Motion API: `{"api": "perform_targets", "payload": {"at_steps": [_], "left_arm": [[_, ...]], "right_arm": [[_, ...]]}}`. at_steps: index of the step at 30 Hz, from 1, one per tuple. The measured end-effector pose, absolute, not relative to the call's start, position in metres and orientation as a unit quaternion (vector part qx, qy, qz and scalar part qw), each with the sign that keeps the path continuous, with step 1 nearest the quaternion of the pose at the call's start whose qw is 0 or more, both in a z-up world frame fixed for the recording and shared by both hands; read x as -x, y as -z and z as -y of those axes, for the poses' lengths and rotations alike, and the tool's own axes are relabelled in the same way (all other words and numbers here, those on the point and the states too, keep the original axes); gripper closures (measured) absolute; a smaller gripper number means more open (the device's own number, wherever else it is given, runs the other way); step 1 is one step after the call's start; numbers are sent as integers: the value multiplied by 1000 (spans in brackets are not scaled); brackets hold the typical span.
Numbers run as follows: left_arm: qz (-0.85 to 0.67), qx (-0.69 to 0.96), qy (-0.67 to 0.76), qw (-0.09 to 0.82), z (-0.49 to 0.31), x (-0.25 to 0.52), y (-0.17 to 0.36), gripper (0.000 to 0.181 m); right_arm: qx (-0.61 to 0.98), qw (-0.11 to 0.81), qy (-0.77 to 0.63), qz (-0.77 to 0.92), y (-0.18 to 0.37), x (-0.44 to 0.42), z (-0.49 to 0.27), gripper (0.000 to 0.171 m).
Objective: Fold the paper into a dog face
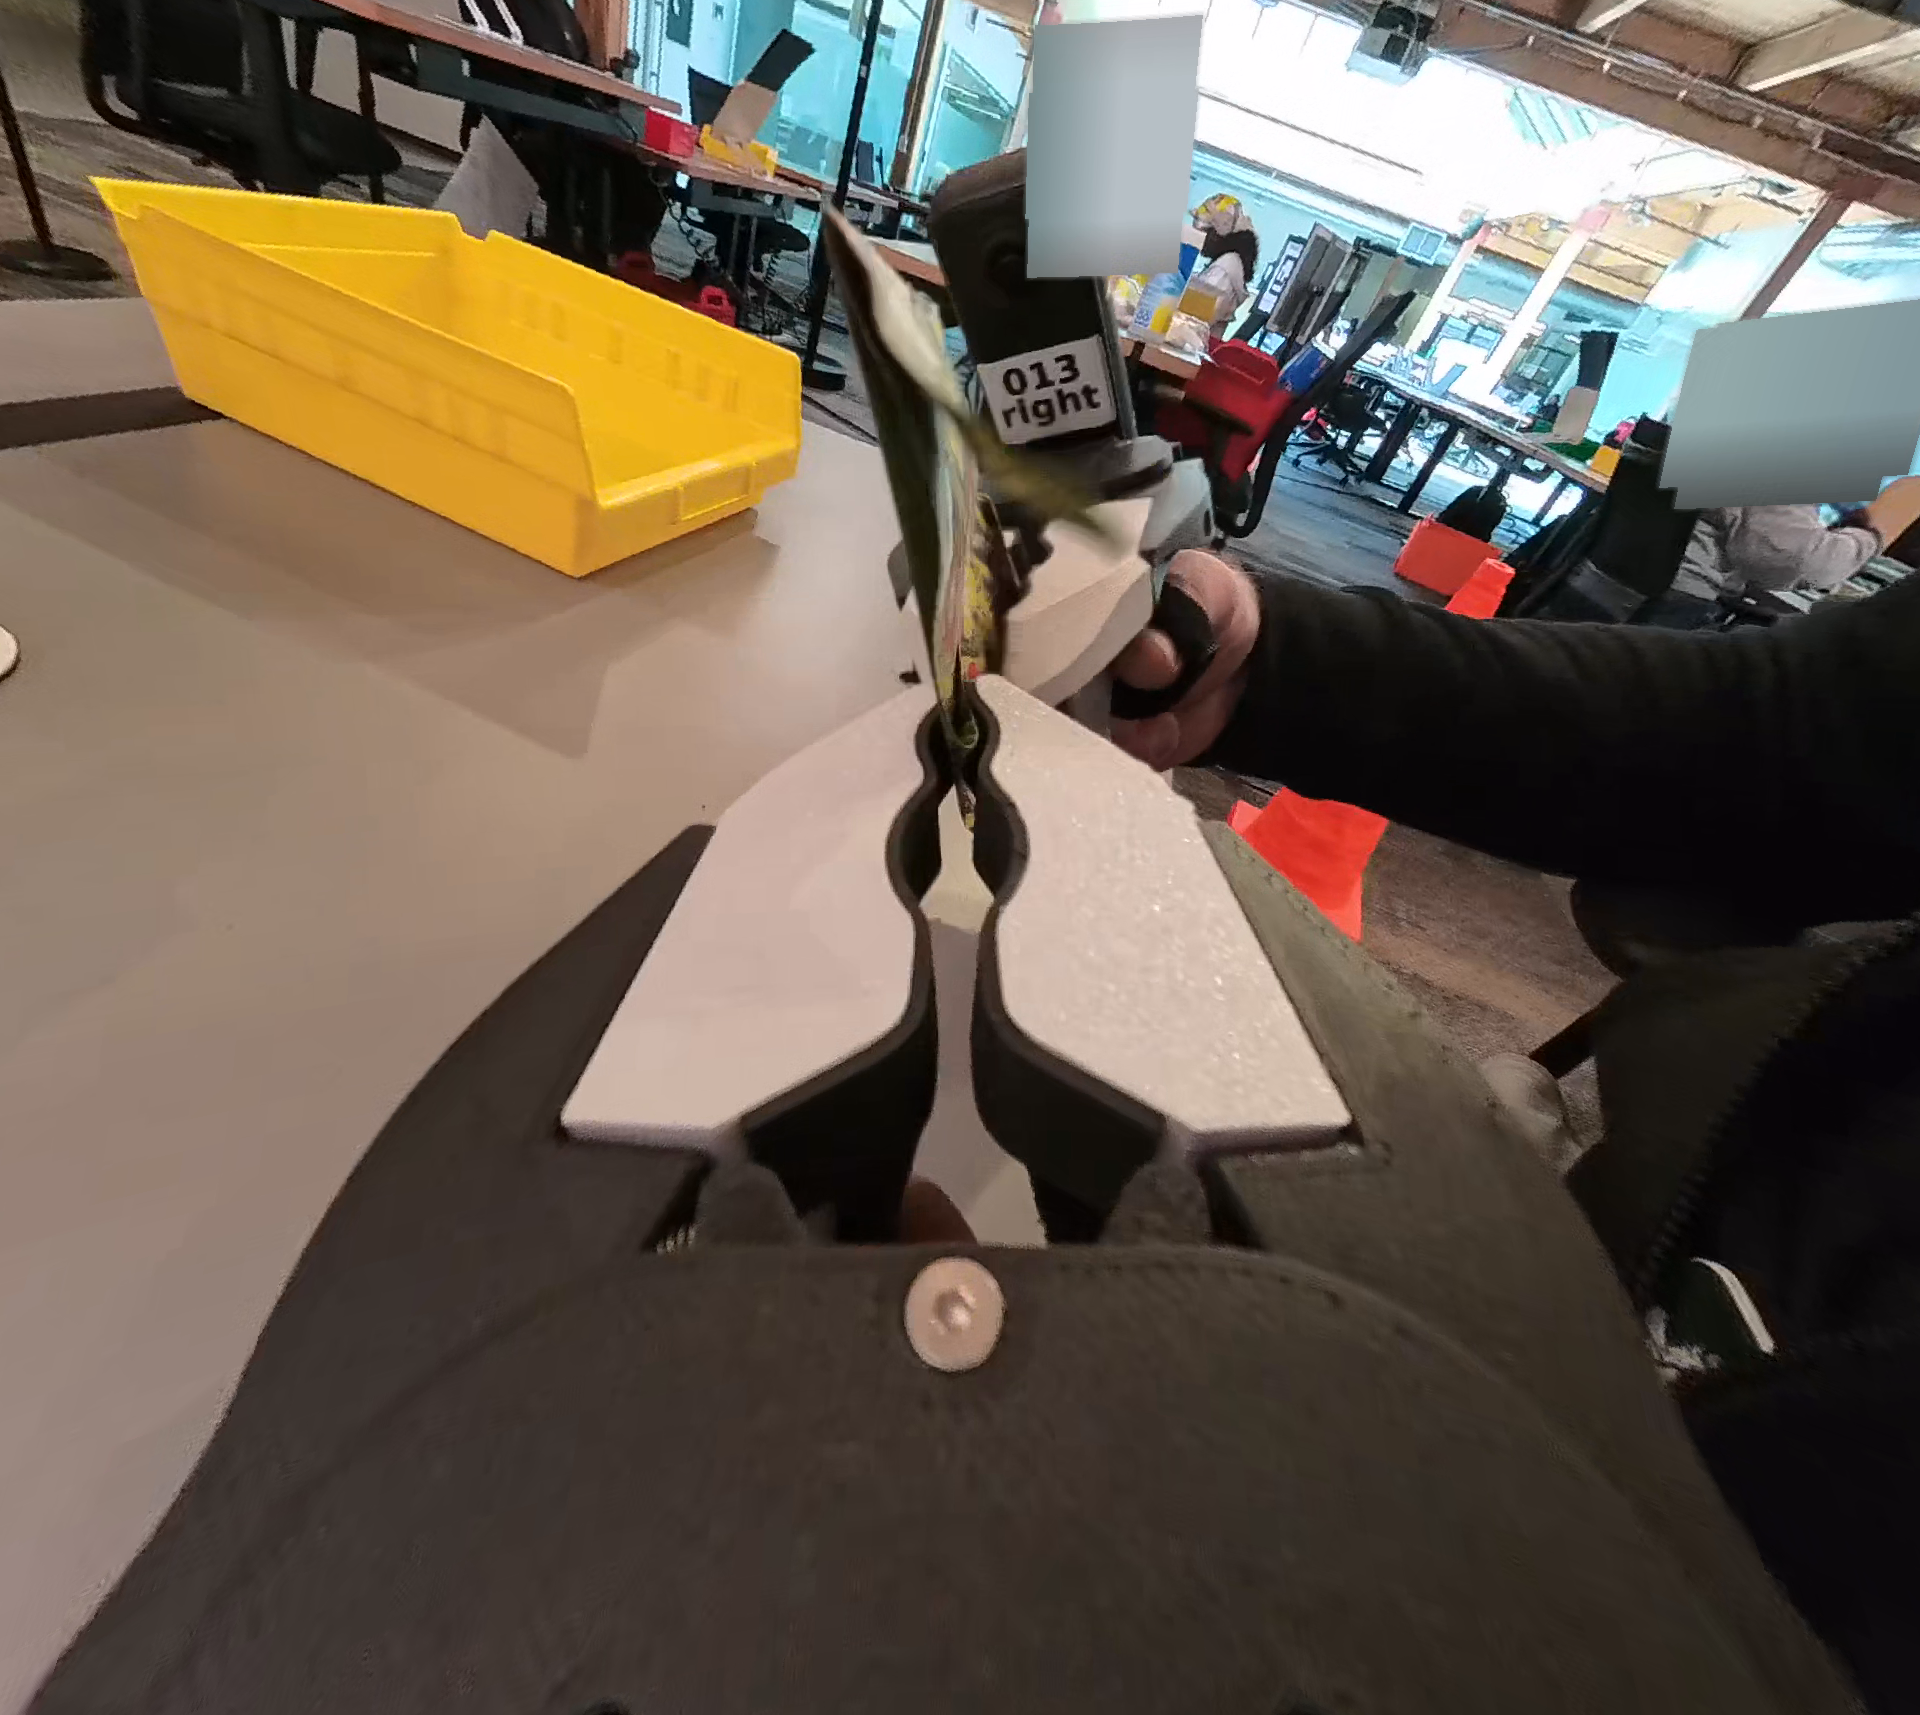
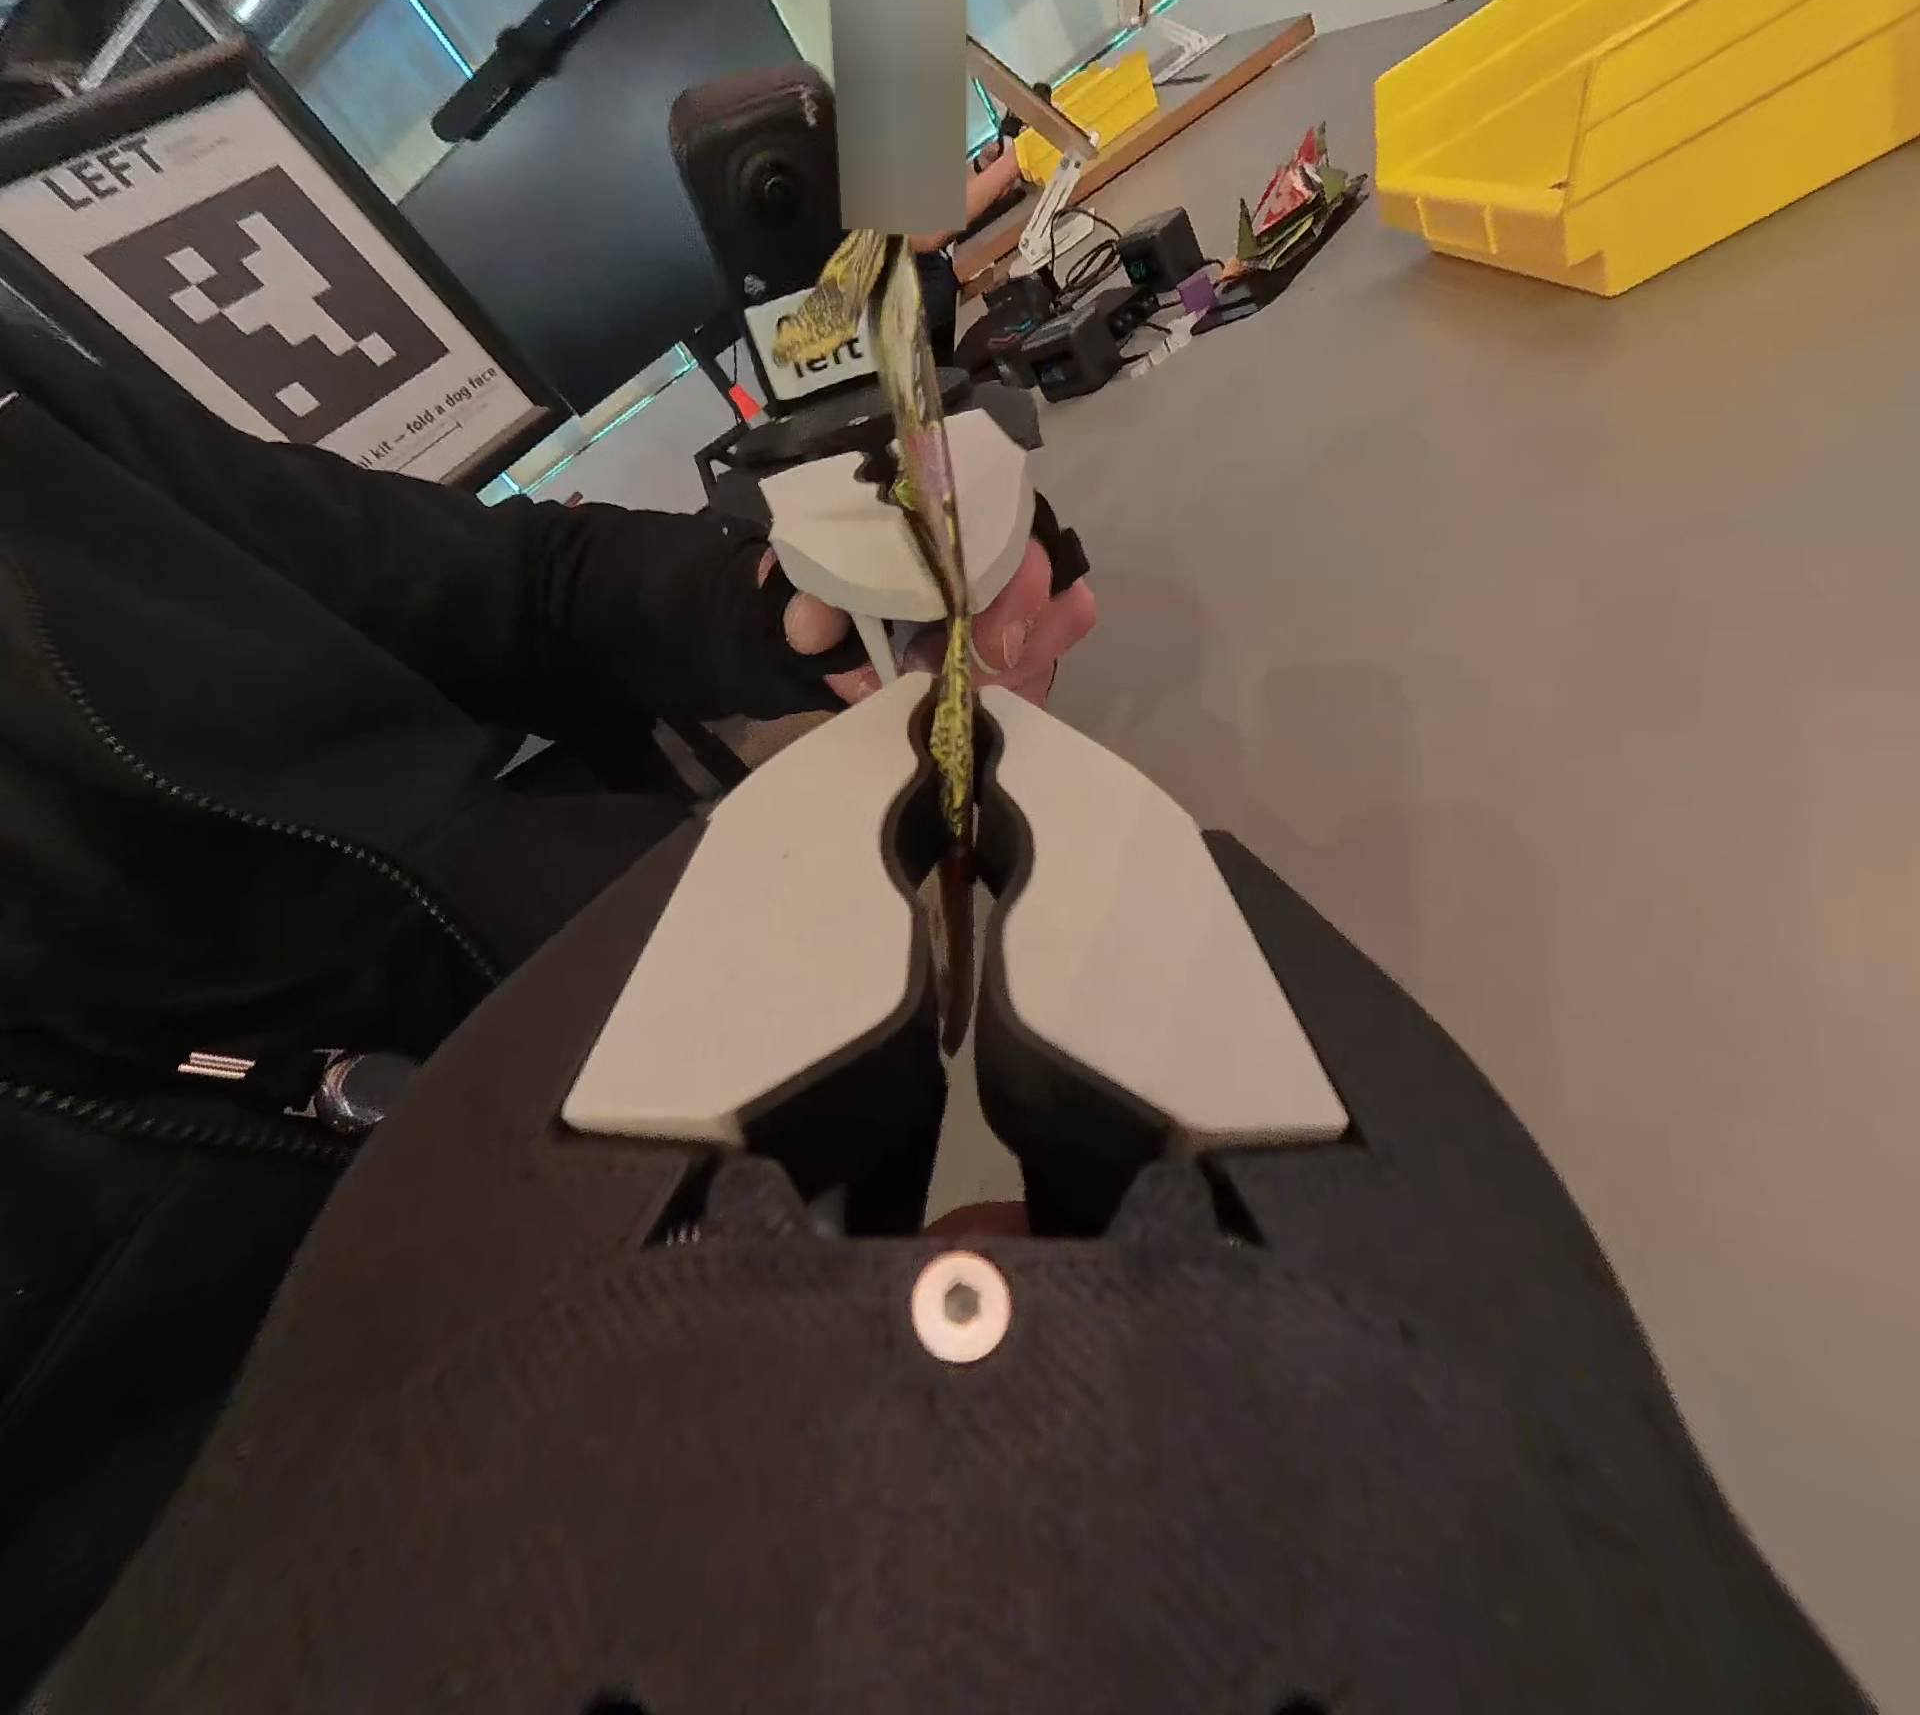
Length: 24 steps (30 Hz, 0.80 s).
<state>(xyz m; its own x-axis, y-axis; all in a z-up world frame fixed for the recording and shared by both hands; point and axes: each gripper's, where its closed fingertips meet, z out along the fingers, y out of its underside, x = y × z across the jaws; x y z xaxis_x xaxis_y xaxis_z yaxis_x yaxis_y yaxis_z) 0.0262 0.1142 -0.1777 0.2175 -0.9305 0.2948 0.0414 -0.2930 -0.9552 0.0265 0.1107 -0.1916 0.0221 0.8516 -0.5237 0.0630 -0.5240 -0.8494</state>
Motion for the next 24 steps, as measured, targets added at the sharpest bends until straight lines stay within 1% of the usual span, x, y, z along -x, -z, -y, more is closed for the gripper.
{"api": "perform_targets", "payload": {"at_steps": [5,6,8,10,11,12,13,19,20,21,22,24], "left_arm": [[-337,626,545,445,-118,-23,175,181],[-335,624,556,435,-116,-23,174,181],[-331,619,567,431,-115,-24,172,181],[-329,609,573,438,-113,-23,168,180],[-327,609,575,438,-114,-21,166,170],[-327,607,579,436,-115,-19,165,170],[-321,605,581,439,-116,-16,163,181],[-308,596,602,434,-117,-16,160,181],[-306,596,603,433,-117,-15,160,174],[-299,595,607,434,-119,-14,159,172],[-290,589,614,438,-121,-11,156,181],[-289,585,622,432,-120,-11,155,181]], "right_arm": [[633,359,-600,332,175,-38,-125,161],[635,359,-596,337,174,-40,-126,167],[641,365,-574,355,176,-39,-125,171],[635,364,-584,351,172,-38,-124,171],[635,361,-590,345,171,-39,-125,171],[634,358,-596,338,171,-41,-125,171],[630,355,-604,336,170,-41,-125,171],[627,347,-609,341,166,-41,-121,171],[626,346,-609,342,166,-42,-120,171],[626,345,-611,341,166,-42,-120,171],[627,342,-613,338,166,-42,-120,171],[627,338,-616,337,167,-42,-120,171]]}}
